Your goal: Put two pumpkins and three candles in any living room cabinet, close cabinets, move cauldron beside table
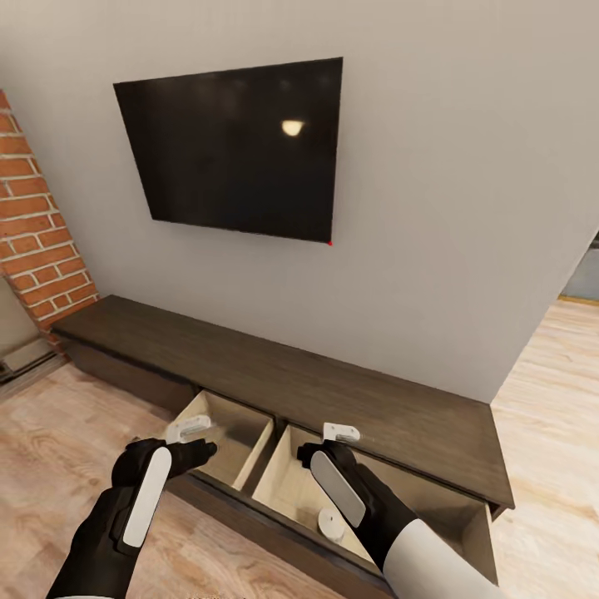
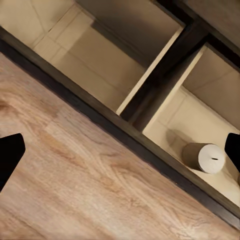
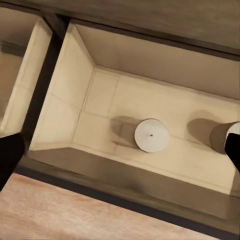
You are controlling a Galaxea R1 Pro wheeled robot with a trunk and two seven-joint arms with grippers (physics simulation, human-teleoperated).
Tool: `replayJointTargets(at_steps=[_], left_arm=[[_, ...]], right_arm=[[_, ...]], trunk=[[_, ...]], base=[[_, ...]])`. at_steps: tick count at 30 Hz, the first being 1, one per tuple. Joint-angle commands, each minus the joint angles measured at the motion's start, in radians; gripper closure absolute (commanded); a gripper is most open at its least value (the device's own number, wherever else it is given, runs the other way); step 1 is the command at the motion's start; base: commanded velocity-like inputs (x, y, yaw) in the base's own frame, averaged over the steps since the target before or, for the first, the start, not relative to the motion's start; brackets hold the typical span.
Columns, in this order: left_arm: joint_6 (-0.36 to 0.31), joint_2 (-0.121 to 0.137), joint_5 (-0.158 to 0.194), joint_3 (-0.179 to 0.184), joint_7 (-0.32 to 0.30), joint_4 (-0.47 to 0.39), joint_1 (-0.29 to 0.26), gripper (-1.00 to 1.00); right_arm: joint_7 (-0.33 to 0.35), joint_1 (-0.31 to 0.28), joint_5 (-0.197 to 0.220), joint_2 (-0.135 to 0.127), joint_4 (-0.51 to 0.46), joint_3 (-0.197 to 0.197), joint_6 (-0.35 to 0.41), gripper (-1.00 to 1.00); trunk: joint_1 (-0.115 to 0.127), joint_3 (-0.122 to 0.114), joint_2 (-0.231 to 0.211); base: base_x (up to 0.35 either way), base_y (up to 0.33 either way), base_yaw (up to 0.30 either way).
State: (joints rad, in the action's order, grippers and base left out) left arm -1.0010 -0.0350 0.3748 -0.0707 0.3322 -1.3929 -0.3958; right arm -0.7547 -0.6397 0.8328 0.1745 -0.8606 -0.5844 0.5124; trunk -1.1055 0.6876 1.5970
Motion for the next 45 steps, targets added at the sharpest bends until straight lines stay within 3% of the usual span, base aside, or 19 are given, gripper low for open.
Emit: replayJointTargets(at_steps=[1,18,45], left_arm=[[0.000,0.000,0.000,0.000,0.000,0.000,0.000,-1.00],[0.001,0.001,0.000,-0.001,-0.002,0.000,0.000,-1.00],[0.001,0.001,0.001,-0.001,-0.005,0.000,0.000,-1.00]], right_arm=[[0.000,0.000,0.000,0.000,0.000,0.000,0.000,-1.00],[0.000,0.000,-0.001,0.000,0.000,0.000,0.000,-1.00],[0.000,0.001,-0.003,0.000,-0.002,-0.001,0.000,-1.00]], trunk=[[0.000,-0.001,0.000],[0.000,-0.014,0.000],[0.000,-0.043,0.000]], base=[[0.000,0.000,0.280],[-0.094,0.113,0.275],[-0.003,0.030,0.238]])
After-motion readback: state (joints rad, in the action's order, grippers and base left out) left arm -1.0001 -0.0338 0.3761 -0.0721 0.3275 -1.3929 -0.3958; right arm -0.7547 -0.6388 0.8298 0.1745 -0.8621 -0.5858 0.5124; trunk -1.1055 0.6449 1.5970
